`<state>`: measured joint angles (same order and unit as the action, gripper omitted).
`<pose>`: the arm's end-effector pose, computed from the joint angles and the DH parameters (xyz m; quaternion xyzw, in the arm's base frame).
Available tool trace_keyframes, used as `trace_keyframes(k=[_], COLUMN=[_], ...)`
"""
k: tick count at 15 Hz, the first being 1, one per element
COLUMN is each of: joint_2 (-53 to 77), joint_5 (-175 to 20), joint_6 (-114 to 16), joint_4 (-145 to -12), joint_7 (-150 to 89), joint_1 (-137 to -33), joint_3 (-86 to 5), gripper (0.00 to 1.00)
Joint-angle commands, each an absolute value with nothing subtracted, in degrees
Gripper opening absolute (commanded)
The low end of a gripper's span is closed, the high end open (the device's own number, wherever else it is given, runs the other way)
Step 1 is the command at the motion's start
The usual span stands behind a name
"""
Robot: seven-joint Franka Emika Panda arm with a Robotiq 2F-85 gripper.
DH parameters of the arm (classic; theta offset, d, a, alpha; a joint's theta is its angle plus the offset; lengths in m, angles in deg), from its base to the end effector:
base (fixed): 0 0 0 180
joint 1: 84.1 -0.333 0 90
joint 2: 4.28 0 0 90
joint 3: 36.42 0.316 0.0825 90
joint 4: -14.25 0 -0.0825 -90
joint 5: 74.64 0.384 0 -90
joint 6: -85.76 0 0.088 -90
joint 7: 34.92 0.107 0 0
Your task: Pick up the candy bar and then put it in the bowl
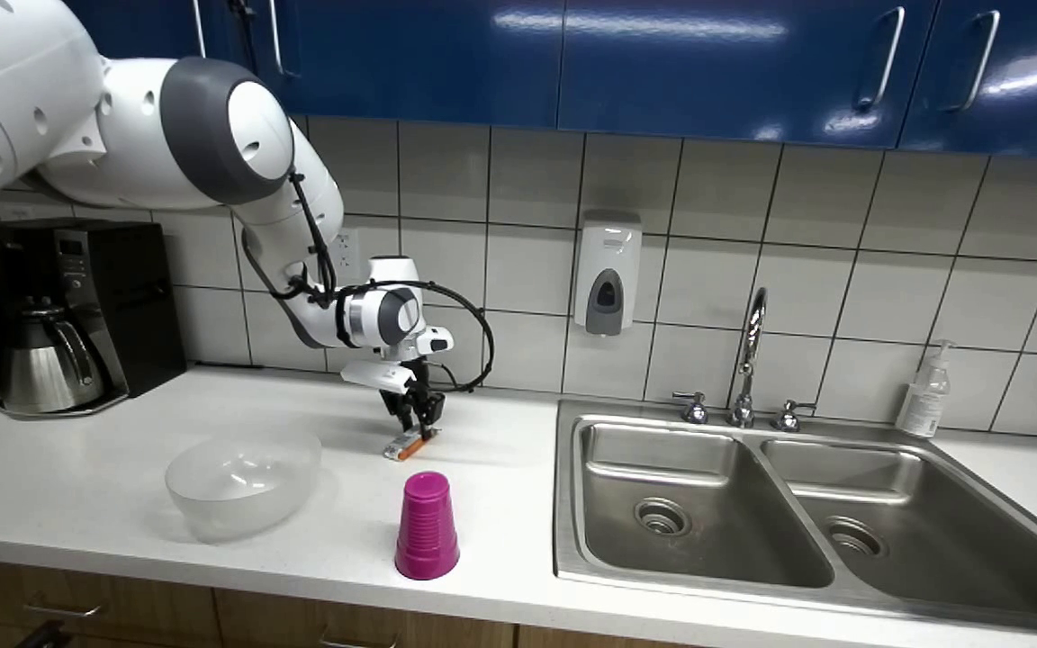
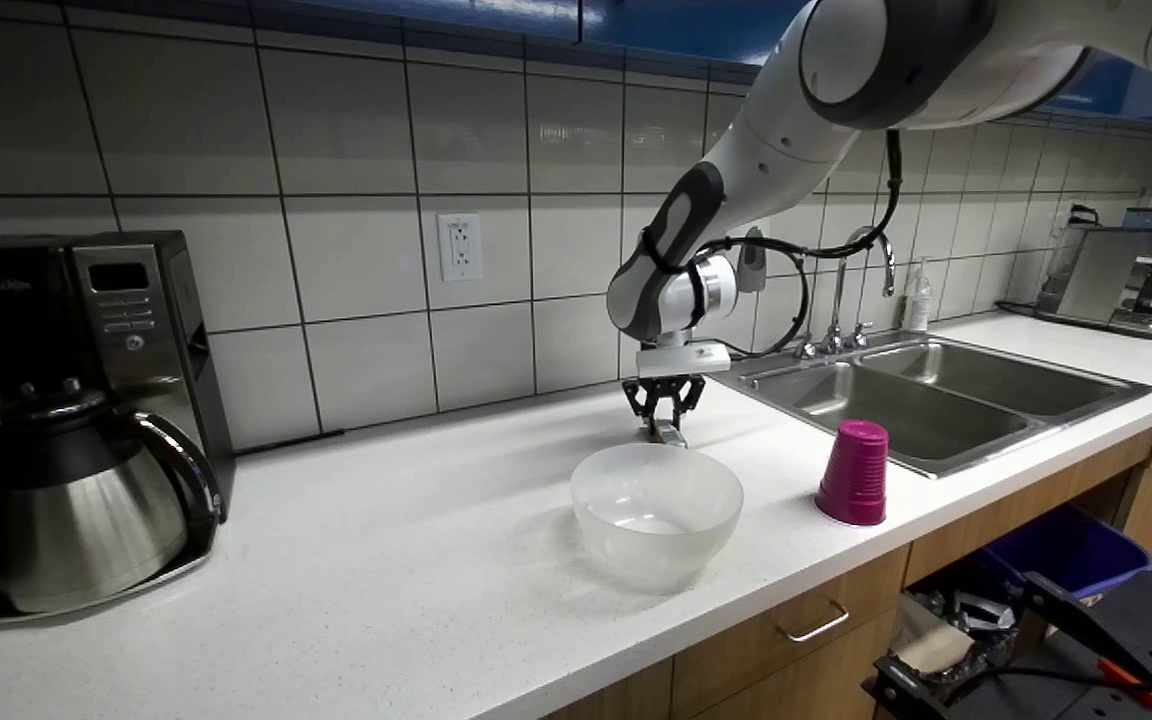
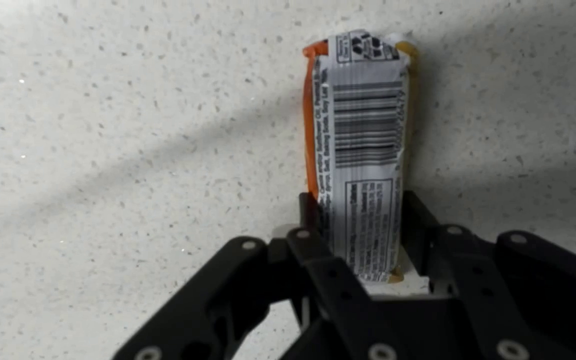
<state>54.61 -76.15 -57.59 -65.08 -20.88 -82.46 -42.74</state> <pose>0.7238 -0.0843 0.0985 0.9858 -0.1520 0.0498 0.0517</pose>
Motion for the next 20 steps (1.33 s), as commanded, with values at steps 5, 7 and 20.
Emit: trace_keyframes(k=[5,7,20], joint_2=[44.14,40.57,9.9], joint_5=[-75.57,-75.51,-79.78], joint_6=[-58.77,-59.18,-62.22], joint_4=[-77.33,-81.45,-114.42], joint_7=[-21.22,-21.25,-19.1], joint_1=[-83.02,-82.99,-88.1], joint_3=[-43.74,-43.74,-44.35], gripper=[0.18,0.18,0.18])
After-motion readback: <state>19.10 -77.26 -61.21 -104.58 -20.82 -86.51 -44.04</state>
